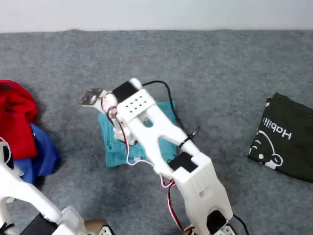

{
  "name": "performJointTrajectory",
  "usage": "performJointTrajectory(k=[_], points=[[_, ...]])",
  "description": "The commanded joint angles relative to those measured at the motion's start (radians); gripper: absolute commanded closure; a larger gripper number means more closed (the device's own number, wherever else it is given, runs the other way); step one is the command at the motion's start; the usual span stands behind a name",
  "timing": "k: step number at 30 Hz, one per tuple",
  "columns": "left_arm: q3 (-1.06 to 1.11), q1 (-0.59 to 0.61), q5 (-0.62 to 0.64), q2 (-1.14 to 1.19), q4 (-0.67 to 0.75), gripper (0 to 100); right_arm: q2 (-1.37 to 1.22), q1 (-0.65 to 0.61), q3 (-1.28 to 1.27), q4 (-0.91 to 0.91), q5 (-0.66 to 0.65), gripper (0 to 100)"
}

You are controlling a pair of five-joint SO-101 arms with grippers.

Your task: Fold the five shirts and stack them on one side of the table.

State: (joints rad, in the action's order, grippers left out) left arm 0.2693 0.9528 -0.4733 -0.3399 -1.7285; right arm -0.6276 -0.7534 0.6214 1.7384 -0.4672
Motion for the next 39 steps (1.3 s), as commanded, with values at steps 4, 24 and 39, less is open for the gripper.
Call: performJointTrajectory(k=[4,24,39], points=[[-0.005,-0.008,0.014,-0.034,0.005,99,-0.097,-0.137,0.003,-0.031,0.054,98.8],[-0.004,-0.008,0.014,-0.034,0.005,99,0.156,0.045,-0.037,0.058,0.058,98.8],[-0.004,-0.008,0.014,-0.034,0.006,99,0.165,0.262,-0.52,-0.14,0.058,98.8]])
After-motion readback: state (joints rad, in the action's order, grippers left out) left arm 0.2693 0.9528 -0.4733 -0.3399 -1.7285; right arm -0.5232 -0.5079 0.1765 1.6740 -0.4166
